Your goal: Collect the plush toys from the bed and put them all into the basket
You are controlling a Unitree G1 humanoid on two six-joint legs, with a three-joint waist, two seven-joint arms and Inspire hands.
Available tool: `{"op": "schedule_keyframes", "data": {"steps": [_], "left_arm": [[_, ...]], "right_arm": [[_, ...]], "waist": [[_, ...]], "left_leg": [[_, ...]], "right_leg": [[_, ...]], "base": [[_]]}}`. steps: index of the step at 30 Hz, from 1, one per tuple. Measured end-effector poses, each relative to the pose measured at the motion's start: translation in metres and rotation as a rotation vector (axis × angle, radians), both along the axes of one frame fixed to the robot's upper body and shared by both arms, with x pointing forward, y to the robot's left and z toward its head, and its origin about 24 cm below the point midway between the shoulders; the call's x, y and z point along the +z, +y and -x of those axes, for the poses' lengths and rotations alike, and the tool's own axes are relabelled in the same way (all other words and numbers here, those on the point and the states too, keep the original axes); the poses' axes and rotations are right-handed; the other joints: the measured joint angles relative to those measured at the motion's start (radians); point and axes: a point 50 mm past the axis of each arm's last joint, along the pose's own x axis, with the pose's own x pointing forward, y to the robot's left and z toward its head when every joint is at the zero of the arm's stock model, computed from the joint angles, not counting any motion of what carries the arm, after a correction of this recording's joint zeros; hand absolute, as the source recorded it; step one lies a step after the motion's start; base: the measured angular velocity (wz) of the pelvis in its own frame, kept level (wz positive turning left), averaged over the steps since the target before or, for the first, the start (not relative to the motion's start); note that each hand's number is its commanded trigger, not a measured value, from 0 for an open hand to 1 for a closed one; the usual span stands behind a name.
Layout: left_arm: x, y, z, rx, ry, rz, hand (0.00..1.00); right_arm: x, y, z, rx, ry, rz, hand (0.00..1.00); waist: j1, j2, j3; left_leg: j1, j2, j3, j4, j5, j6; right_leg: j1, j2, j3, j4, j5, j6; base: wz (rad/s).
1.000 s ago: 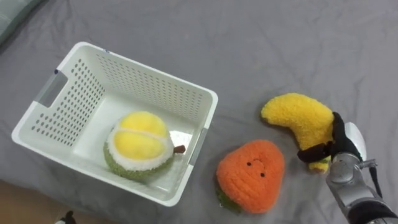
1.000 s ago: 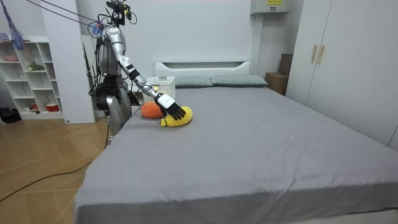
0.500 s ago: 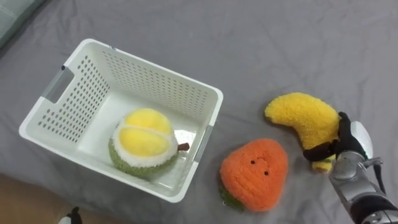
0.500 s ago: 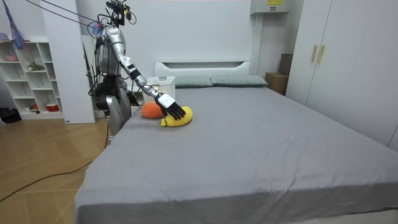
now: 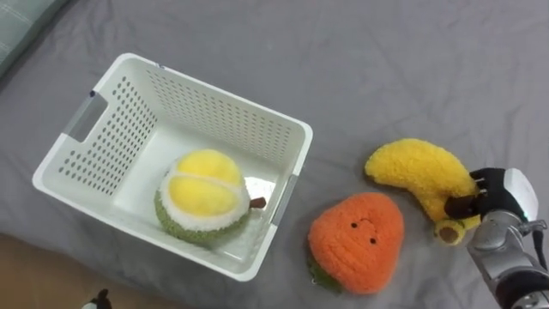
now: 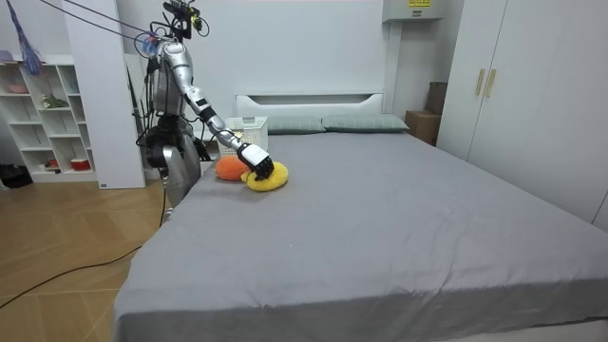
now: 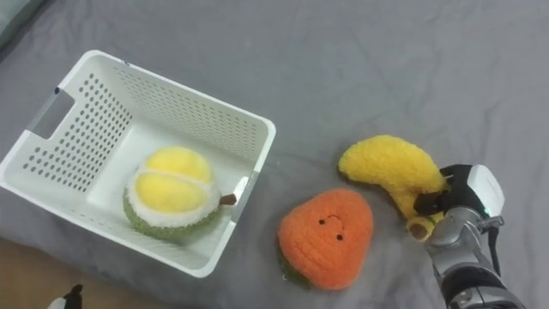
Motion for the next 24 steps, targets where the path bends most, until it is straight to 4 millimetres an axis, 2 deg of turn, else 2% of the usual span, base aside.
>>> {"op": "schedule_keyframes", "data": {"steps": [5, 15, 24], "left_arm": [[-0.001, 0.0, 0.001, 0.03, 0.0, 0.017, 0.0], [-0.002, -0.001, 0.003, 0.043, 0.009, 0.03, 0.0], [0.0, 0.005, 0.006, 0.043, 0.012, 0.01, 0.0]], "right_arm": [[-0.005, -0.005, 0.006, -0.023, 0.033, -0.025, 1.0], [-0.008, -0.008, 0.011, -0.031, 0.066, -0.035, 1.0], [-0.008, -0.008, 0.011, -0.029, 0.073, -0.027, 1.0]], "waist": [[-0.001, 0.007, -0.004], [-0.003, 0.007, -0.0039], [-0.004, 0.006, -0.0044]], "left_leg": [[0.001, -0.003, -0.013, 0.003, 0.004, 0.0], [0.003, -0.005, -0.019, 0.003, 0.013, 0.001], [0.021, -0.005, -0.016, -0.005, 0.015, 0.001]], "right_leg": [[0.006, -0.004, -0.003, 0.002, 0.0, 0.0], [0.007, -0.008, -0.013, 0.016, 0.0, 0.0], [0.018, -0.007, -0.012, 0.016, 0.0, -0.001]], "base": [[0.03], [0.04], [0.0]]}}
